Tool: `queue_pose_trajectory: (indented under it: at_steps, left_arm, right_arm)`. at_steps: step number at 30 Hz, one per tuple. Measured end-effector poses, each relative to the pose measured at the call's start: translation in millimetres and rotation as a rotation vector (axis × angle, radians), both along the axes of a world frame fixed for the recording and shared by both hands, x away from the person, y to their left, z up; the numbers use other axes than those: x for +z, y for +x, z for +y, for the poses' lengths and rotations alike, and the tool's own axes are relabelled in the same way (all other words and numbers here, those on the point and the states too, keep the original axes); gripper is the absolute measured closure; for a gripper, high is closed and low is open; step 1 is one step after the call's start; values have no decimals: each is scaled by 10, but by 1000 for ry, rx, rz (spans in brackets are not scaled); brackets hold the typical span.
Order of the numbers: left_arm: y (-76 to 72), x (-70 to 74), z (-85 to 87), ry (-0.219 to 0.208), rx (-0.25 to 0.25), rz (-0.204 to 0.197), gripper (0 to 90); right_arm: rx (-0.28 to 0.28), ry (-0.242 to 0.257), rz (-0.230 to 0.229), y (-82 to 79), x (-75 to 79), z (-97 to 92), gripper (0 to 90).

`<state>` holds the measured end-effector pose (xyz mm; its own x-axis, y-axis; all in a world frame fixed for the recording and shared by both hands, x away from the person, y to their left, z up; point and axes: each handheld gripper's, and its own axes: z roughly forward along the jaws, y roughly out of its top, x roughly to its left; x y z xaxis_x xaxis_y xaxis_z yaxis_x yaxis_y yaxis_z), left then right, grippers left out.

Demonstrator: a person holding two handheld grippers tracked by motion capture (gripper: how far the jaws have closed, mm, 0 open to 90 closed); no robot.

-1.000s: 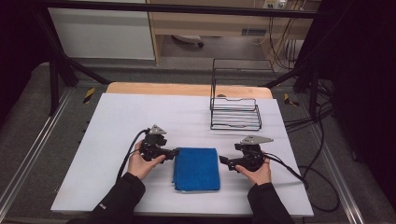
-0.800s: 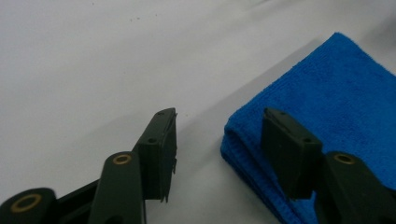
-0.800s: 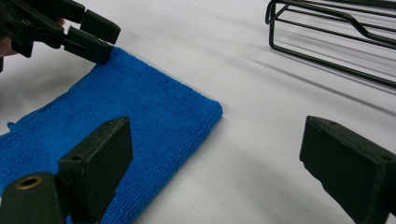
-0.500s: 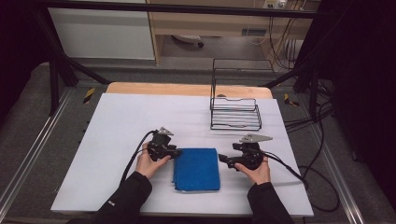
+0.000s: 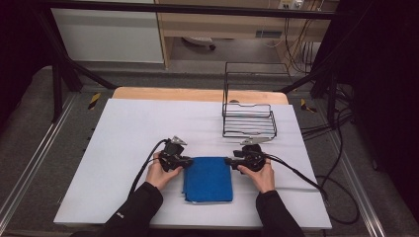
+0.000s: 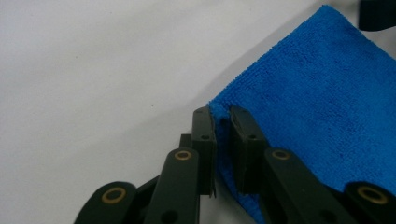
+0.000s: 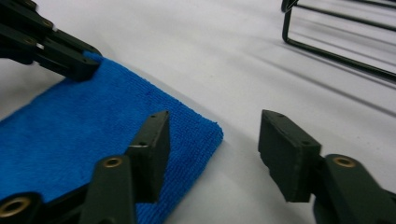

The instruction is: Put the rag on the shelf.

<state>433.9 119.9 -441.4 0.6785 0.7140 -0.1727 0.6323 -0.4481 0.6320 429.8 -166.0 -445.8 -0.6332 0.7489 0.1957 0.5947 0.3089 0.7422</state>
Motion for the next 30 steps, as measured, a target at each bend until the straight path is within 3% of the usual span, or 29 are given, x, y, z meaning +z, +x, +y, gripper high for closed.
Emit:
queue_pose_trajectory:
  at_steps: [8,14,18,24,30]
  left_arm:
    - [-8,-2,-11,6,-4,-7,830]
    - [-4,-1,-5,2,-4,0,839]
    - [-8,13,5,-5,-3,-2,847]
    - [-64,115,61,-64,3,-36,849]
    - [-164,246,117,-129,8,-96,849]
  right_arm:
    - [13,-22,48,30,-70,66,672]
    - [21,12,103,34,-77,78,820]
    - [13,29,114,20,-61,75,859]
    - [8,48,73,-32,19,46,864]
    - [2,108,20,-115,162,-4,864]
